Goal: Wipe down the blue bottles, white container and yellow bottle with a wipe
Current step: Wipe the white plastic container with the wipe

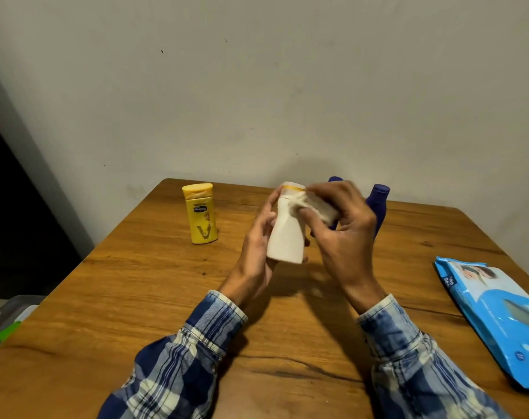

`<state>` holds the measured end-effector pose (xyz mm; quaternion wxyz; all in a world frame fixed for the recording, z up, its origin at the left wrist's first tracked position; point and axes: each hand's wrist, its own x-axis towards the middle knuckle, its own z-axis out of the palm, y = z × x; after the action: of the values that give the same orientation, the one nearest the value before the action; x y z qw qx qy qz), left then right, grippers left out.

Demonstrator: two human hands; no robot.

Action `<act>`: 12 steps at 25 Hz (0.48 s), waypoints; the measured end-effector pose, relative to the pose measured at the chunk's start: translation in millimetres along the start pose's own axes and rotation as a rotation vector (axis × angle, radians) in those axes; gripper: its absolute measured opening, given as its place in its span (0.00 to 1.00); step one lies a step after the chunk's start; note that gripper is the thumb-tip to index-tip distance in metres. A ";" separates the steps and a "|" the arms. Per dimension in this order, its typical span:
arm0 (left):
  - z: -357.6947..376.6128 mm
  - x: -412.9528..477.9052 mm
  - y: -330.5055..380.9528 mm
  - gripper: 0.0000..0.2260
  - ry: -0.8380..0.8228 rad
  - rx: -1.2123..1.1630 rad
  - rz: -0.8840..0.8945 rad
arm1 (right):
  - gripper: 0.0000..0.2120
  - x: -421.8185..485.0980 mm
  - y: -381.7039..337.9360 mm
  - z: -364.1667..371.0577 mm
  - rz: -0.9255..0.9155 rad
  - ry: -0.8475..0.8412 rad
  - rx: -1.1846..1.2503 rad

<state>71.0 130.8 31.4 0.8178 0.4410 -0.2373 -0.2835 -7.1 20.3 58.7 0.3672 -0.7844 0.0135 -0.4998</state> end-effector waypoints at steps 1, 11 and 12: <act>2.4 -1.0 0.2 0.20 -0.011 0.006 -0.009 | 0.15 -0.2 1.1 -1.6 0.030 0.067 -0.007; 8.0 -4.4 -6.3 0.30 -0.025 0.099 -0.019 | 0.09 -3.4 -2.3 1.3 -0.076 0.072 -0.156; 9.7 -4.9 -8.7 0.30 -0.036 0.123 -0.011 | 0.09 -4.1 -2.8 2.3 -0.082 0.100 -0.177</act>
<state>59.1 124.5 28.1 0.7831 0.4866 -0.2666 -0.2807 -8.3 25.2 56.7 0.2743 -0.7877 0.0439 -0.5498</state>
